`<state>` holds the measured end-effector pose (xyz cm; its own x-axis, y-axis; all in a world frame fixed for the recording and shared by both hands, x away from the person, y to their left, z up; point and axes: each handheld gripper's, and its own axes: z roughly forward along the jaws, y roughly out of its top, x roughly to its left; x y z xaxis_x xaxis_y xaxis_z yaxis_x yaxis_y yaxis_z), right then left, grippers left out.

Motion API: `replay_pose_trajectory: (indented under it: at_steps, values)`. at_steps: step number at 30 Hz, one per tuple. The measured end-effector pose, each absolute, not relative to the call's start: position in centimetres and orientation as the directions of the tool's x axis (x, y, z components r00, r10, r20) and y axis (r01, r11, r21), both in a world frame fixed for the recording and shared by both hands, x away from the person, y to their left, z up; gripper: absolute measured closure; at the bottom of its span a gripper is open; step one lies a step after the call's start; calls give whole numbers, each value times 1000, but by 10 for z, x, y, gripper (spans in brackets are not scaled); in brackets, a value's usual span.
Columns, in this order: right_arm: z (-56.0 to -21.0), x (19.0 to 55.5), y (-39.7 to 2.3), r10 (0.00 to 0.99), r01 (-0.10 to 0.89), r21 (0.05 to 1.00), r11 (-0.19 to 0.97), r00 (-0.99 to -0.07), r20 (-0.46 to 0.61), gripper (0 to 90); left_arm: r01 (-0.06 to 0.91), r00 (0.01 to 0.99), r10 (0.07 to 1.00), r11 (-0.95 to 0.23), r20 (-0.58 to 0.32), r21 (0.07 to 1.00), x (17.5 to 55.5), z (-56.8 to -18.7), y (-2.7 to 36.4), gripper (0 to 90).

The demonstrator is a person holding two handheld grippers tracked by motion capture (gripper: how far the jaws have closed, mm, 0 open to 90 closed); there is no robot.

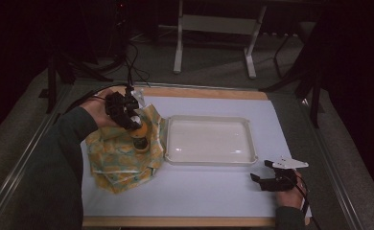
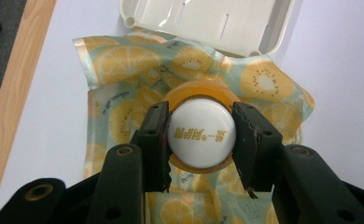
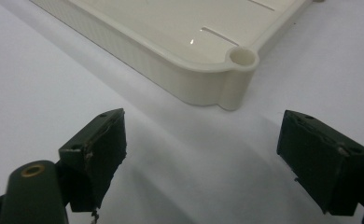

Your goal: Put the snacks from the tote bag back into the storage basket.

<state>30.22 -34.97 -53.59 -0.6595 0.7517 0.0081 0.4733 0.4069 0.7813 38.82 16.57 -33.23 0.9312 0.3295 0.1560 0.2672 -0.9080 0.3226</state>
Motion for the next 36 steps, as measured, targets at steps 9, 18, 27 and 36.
replay_pose_trajectory:
  at_steps: [9, 18, 27, 36]
  values:
    - [-536, 302, -350, 751, 473, 781, 408, -660, 8, 153, 257, 933, 320, -912, 165, 320, 385, -322, 164, 593]
    - [-536, 302, -350, 751, 473, 780, 408, -660, 7, 153, 244, 934, 310, -917, 176, 316, 380, -312, 165, 593]
    - [-536, 302, -350, 752, 475, 780, 407, -659, 8, 153, 236, 935, 306, -915, 180, 327, 376, -304, 166, 593]
    - [-536, 302, -350, 752, 476, 779, 409, -659, 8, 153, 205, 940, 283, -916, 191, 346, 371, -291, 161, 593]
